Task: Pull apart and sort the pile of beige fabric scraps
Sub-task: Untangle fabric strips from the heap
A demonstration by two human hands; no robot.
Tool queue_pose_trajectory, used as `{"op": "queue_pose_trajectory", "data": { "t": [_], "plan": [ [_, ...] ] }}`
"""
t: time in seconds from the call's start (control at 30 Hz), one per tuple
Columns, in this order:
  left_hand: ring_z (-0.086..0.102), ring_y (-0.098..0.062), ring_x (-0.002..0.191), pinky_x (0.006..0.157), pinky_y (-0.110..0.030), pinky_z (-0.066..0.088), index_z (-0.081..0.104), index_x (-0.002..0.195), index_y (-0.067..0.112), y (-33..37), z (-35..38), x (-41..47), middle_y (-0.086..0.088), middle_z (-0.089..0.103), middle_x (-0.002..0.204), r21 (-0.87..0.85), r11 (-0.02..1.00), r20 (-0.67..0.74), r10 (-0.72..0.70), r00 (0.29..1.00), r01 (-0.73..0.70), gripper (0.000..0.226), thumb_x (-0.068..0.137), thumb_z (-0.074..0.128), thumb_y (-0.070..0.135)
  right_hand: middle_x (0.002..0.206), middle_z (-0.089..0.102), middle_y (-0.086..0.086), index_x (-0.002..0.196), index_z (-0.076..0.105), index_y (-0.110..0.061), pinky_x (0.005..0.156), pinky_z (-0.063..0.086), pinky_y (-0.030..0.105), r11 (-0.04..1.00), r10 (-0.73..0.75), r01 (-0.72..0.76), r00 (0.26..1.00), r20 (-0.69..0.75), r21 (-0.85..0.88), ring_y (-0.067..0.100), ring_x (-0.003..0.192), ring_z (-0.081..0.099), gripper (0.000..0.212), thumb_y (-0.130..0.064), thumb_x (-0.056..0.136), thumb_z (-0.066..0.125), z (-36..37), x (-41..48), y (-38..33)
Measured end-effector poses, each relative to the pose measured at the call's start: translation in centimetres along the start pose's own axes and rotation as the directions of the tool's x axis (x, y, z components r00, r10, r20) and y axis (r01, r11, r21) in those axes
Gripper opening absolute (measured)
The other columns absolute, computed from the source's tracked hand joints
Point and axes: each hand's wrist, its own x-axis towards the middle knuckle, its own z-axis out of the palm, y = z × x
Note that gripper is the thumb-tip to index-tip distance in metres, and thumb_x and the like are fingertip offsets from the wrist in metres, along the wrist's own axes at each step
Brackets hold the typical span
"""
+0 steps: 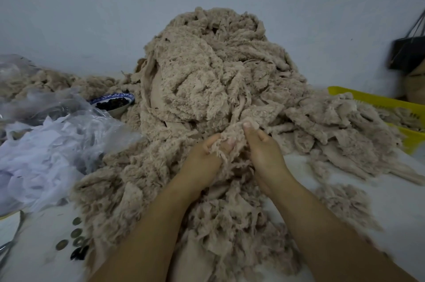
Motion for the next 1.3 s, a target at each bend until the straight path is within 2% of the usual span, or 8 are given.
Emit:
{"op": "queue_pose_trajectory", "data": {
  "t": [0.17,0.3,0.5,0.73,0.83,0.93,1.13,1.3],
  "plan": [
    [0.072,0.001,0.088,0.072,-0.018,0.056,0.076,0.082,0.051,0.1,0.1,0.2,0.02,0.076,0.089,-0.062,0.998,-0.154,0.01,0.988,-0.02,0.034,0.1,0.054,0.034,0.097,0.074,0.001,0.114,0.07,-0.015,0.079,0.056,0.035,0.981,0.082,-0.062,0.991,-0.106,0.181,0.015,0.086,0.069,0.041,-0.049,0.1,0.05,-1.0,1.1,0.1],
    [0.073,-0.019,0.1,0.078,-0.035,0.061,0.066,0.119,0.017,0.4,-1.5,1.1,-0.006,0.076,0.111,-0.478,0.878,-0.257,-0.151,0.955,0.01,0.026,0.102,0.051,0.031,0.046,0.042,-0.008,0.075,0.066,-0.015,0.048,0.029,0.027,0.998,-0.023,0.04,0.958,-0.286,0.054,0.007,0.039,0.035,0.049,-0.049,0.103,0.044,-2.4,1.8,0.0],
    [0.072,-0.017,0.069,0.069,-0.032,0.059,0.071,0.081,0.004,0.6,-3.8,1.0,-0.012,0.073,0.077,-0.805,0.594,-0.137,-0.214,0.967,0.017,0.036,0.096,0.043,0.02,0.046,0.045,-0.008,0.072,0.062,-0.021,0.05,0.03,0.028,0.99,-0.108,0.059,0.904,-0.414,-0.13,0.012,0.044,0.04,0.05,-0.051,0.104,0.039,-3.2,2.4,0.2],
    [0.071,-0.033,0.102,0.085,-0.045,0.059,0.08,0.099,0.004,1.2,-2.4,0.5,-0.018,0.071,0.114,-0.675,0.718,-0.004,-0.238,0.971,0.173,0.035,0.088,0.063,0.033,0.066,0.069,-0.011,0.078,0.073,-0.014,0.053,0.042,0.021,0.889,-0.157,0.142,0.988,0.001,-0.436,0.0,0.059,0.06,0.079,-0.081,0.081,0.032,-0.8,0.3,0.3],
    [0.054,-0.021,0.068,0.058,-0.031,0.043,0.075,0.1,0.013,1.0,-1.4,-0.1,-0.015,0.062,0.091,-0.368,0.906,0.036,-0.211,0.977,0.209,0.032,0.079,0.075,0.035,0.074,0.073,-0.019,0.081,0.076,-0.024,0.067,0.047,0.015,0.984,-0.005,0.024,0.994,0.112,-0.175,-0.011,0.068,0.063,0.071,-0.084,0.076,0.038,0.4,0.1,0.4],
    [0.071,-0.01,0.075,0.063,-0.02,0.055,0.08,0.089,0.021,1.2,-0.3,-0.9,0.0,0.076,0.089,-0.089,0.97,0.192,-0.204,0.96,0.224,0.017,0.075,0.074,0.028,0.083,0.073,0.004,0.089,0.07,-0.015,0.069,0.055,0.025,0.941,0.171,-0.243,0.942,0.288,0.235,0.017,0.077,0.069,0.034,-0.044,0.097,0.053,-0.4,0.8,0.4],
    [0.069,-0.005,0.079,0.074,-0.017,0.054,0.078,0.07,0.023,1.5,-1.1,-1.3,0.006,0.074,0.081,-0.124,0.966,0.302,-0.182,0.936,0.228,0.006,0.075,0.081,0.023,0.139,0.051,0.03,0.14,0.053,-0.002,0.109,0.039,0.061,0.87,0.311,-0.311,0.948,0.062,0.382,0.048,0.131,0.047,0.053,-0.036,0.098,0.054,-1.6,1.9,0.8],
    [0.064,-0.026,0.101,0.087,-0.03,0.056,0.072,0.1,0.004,1.5,-1.7,-1.4,-0.015,0.067,0.107,-0.266,0.912,0.351,-0.209,0.913,0.312,0.054,0.057,0.096,0.025,0.116,0.071,0.016,0.118,0.068,-0.008,0.1,0.05,0.054,0.864,0.328,-0.263,0.941,-0.082,0.428,0.034,0.106,0.067,0.034,-0.031,0.095,0.059,-2.3,2.5,1.0]
  ]
}}
